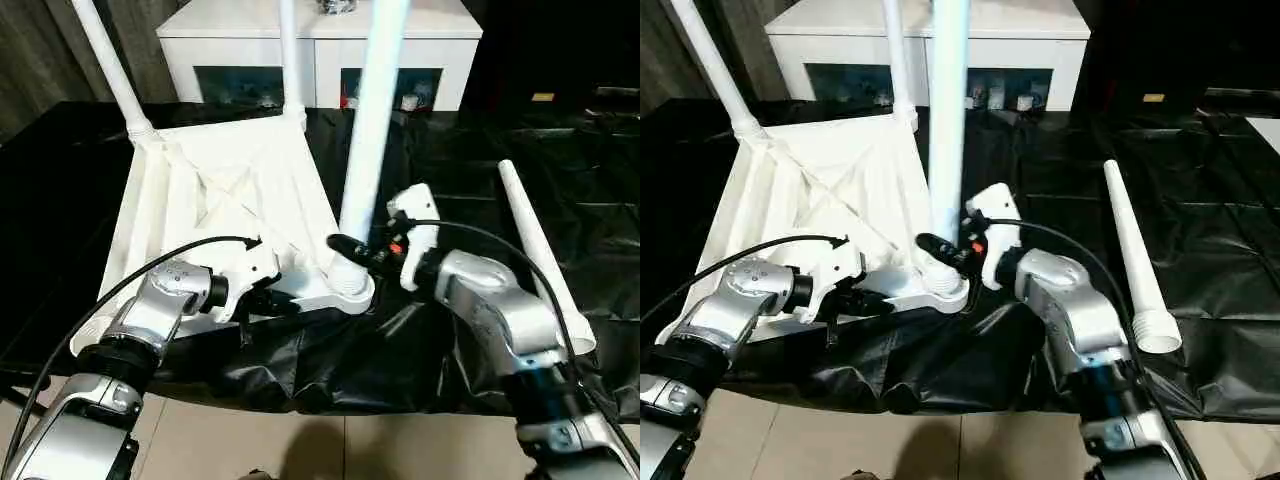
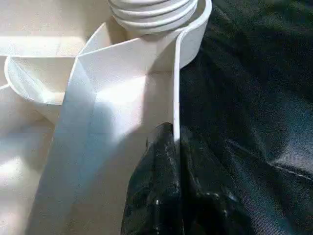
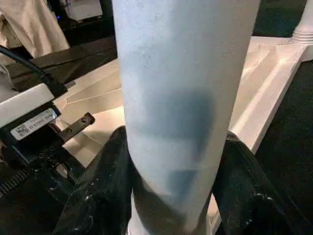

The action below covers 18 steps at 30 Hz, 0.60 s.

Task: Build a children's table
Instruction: Insert table leg to table base

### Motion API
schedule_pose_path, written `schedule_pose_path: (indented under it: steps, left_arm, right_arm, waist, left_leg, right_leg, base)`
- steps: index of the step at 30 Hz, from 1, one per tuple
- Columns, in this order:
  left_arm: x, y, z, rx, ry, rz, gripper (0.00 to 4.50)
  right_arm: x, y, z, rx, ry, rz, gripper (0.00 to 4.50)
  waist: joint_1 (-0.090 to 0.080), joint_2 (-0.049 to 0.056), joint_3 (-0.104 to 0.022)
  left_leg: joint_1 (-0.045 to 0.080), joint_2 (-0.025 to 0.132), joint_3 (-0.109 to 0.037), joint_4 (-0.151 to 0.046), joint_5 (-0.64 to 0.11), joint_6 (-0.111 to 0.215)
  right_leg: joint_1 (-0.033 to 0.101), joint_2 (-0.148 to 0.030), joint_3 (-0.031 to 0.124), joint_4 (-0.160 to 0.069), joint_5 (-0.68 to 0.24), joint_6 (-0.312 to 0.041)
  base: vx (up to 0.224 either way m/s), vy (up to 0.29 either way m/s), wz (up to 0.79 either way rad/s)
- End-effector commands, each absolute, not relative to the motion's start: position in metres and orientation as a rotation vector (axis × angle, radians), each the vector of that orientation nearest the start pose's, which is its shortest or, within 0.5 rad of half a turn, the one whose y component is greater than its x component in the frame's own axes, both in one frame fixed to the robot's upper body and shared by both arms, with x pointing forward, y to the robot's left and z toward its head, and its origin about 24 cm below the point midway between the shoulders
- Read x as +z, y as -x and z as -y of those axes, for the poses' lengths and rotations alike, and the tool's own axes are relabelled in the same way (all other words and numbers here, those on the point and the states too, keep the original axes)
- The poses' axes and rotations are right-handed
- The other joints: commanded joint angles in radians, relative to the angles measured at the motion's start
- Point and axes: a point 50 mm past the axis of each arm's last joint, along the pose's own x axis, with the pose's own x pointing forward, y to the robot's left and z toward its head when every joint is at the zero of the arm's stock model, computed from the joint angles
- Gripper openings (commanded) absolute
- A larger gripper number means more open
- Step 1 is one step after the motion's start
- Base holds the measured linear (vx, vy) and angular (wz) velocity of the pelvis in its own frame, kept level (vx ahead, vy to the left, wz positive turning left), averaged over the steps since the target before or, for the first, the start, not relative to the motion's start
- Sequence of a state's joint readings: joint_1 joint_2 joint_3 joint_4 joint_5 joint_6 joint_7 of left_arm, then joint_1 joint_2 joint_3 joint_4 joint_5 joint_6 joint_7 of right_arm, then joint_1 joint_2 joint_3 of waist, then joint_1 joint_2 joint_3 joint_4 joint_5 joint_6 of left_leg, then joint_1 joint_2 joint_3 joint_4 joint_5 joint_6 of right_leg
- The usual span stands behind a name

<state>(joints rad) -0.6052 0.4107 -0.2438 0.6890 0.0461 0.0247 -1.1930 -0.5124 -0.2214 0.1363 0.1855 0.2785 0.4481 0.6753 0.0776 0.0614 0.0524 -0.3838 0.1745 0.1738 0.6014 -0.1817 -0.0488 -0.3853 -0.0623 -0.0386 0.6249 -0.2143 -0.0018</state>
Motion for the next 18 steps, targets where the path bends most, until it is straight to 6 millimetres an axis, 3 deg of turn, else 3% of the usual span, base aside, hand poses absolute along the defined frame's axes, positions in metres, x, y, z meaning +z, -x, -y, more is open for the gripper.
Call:
schedule_pose_path:
  steps: [1, 14, 18]
  left_arm:
    - [0.048, -0.321, -0.156, -1.258, -0.410, -0.465, 0.00]
    - [0.048, -0.319, -0.165, -1.240, -0.418, -0.477, 0.00]
    - [0.049, -0.319, -0.166, -1.239, -0.419, -0.478, 0.00]
  right_arm:
    - [0.094, -0.322, 0.099, 0.900, 0.001, -0.219, 1.83]
    - [0.088, -0.312, 0.109, 0.968, 0.053, -0.276, 1.83]
    - [0.088, -0.309, 0.112, 0.974, 0.061, -0.284, 1.83]
  waist:
    - [-0.001, -0.005, -0.072]
    - [0.005, -0.011, -0.071]
    - [0.006, -0.006, -0.072]
  left_leg:
    - [0.022, 0.054, -0.017, -0.071, -0.143, 0.018]
    - [0.019, 0.054, -0.018, -0.070, -0.139, 0.030]
    - [0.021, 0.055, -0.018, -0.069, -0.142, 0.029]
  right_leg:
    - [0.040, -0.083, 0.042, -0.058, 0.022, -0.265]
    - [0.043, -0.083, 0.042, -0.059, 0.008, -0.253]
    - [0.041, -0.084, 0.043, -0.060, -0.003, -0.257]
  base:
    - [0.000, 0.000, 0.00]
    - [0.000, 0.000, 0.00]
    - [0.000, 0.000, 0.00]
